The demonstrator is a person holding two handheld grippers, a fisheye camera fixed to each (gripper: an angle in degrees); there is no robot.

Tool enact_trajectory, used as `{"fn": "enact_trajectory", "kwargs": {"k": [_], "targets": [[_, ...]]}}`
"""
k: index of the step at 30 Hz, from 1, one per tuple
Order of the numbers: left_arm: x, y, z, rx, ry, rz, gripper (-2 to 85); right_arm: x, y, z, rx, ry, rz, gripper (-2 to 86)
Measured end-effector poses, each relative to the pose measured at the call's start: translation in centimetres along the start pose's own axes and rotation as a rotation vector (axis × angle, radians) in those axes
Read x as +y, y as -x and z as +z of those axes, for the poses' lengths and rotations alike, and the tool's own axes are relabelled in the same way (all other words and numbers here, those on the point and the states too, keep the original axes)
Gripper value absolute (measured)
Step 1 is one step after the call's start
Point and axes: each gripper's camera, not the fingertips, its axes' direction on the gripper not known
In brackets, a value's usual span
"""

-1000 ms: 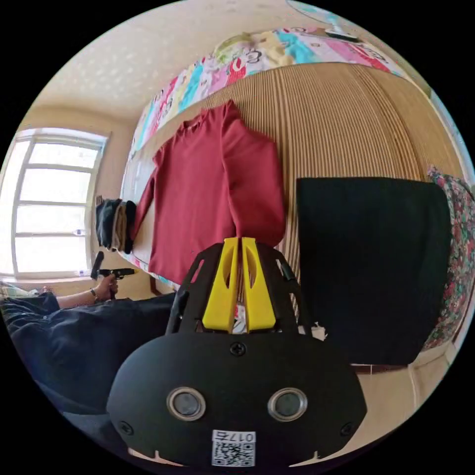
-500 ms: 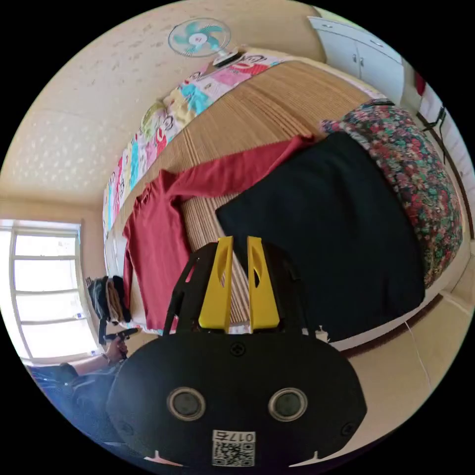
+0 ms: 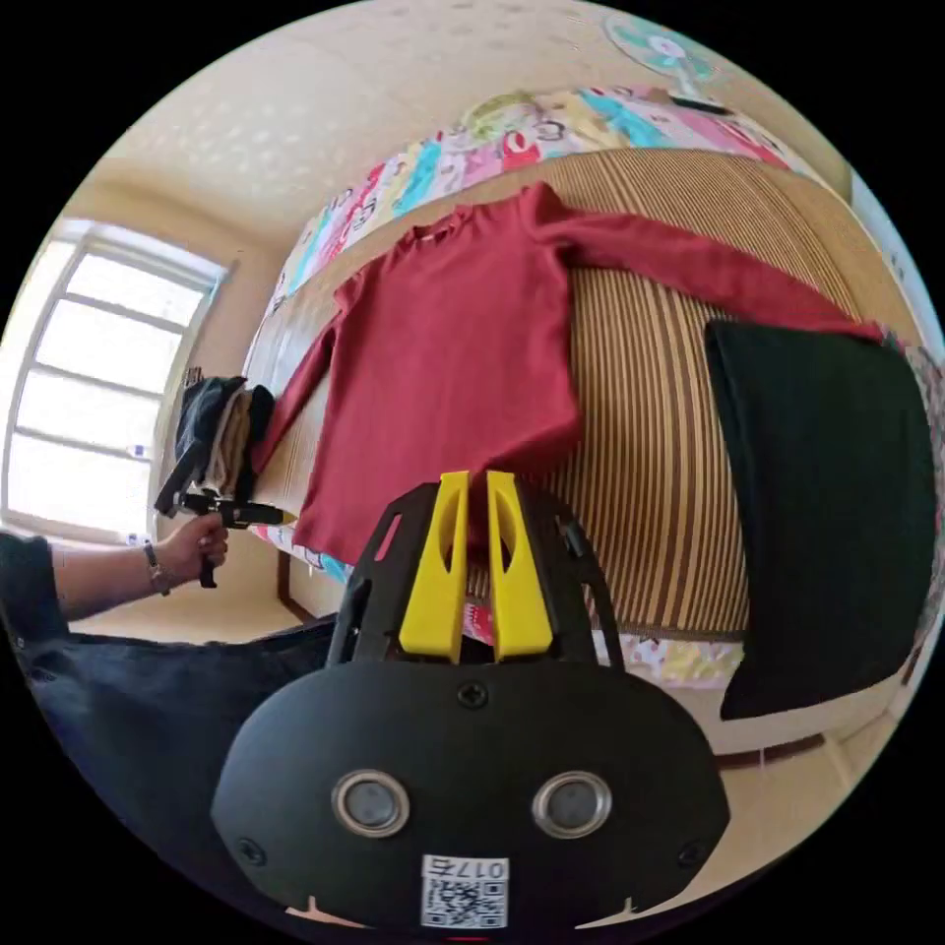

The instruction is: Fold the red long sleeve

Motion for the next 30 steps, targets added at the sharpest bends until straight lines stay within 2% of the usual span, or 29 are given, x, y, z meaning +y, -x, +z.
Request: {"fn": "enact_trajectory", "kwargs": {"k": [1, 3, 4, 5, 7, 9, 11, 16, 18, 21, 23, 25, 30], "targets": [[0.3, 0.1, 0.3, -0.004, 0.010, 0.000, 6.3, -0.3, 3.1, -0.3, -0.008, 0.001, -0.111, 3.4], [1.6, 0.4, 1.2, -0.021, 0.054, -0.008, 6.2, -0.7, 5.4, 2.0, -0.163, 0.090, -0.192, 3.3], [1.9, 0.5, 1.4, -0.022, 0.062, -0.012, 6.2, -0.7, 5.7, 5.1, -0.286, 0.206, -0.213, 3.3], [2.6, 0.8, 1.4, -0.019, 0.073, -0.022, 6.2, -0.2, 5.4, 8.8, -0.327, 0.360, -0.199, 3.4], [3.5, 1.0, 0.9, -0.002, 0.067, -0.037, 6.3, 0.8, 4.7, 10.8, -0.282, 0.436, -0.152, 3.8], [4.4, 1.2, -0.4, 0.031, 0.037, -0.036, 6.2, 1.5, 3.9, 8.5, -0.335, 0.328, -0.113, 4.3], [4.7, 1.3, -1.3, 0.031, 0.026, -0.015, 6.2, 2.2, 1.2, 5.1, -0.370, 0.201, 0.026, 6.0], [5.3, 2.4, -2.2, -0.045, 0.075, -0.006, 6.2, 1.4, -4.4, 2.9, -0.456, 0.083, 0.272, 10.1], [5.8, 3.0, -3.0, -0.029, 0.067, -0.029, 6.2, -0.6, -4.6, 3.9, -0.489, 0.100, 0.302, 11.3], [6.4, 3.0, -3.8, -0.010, 0.062, -0.038, 6.2, -4.2, -4.0, 8.9, -0.536, 0.250, 0.357, 11.0], [6.7, 2.6, -4.3, -0.010, 0.067, -0.039, 6.3, -5.6, -3.5, 14.3, -0.610, 0.496, 0.421, 5.7], [6.9, 2.2, -5.1, -0.004, 0.064, -0.034, 6.3, -5.8, -3.8, 14.0, -0.648, 0.457, 0.436, 4.4], [7.0, 0.8, -6.4, 0.020, 0.058, 0.021, 6.1, -2.9, -7.2, 6.0, -0.701, 0.258, 0.228, 3.1]]}}
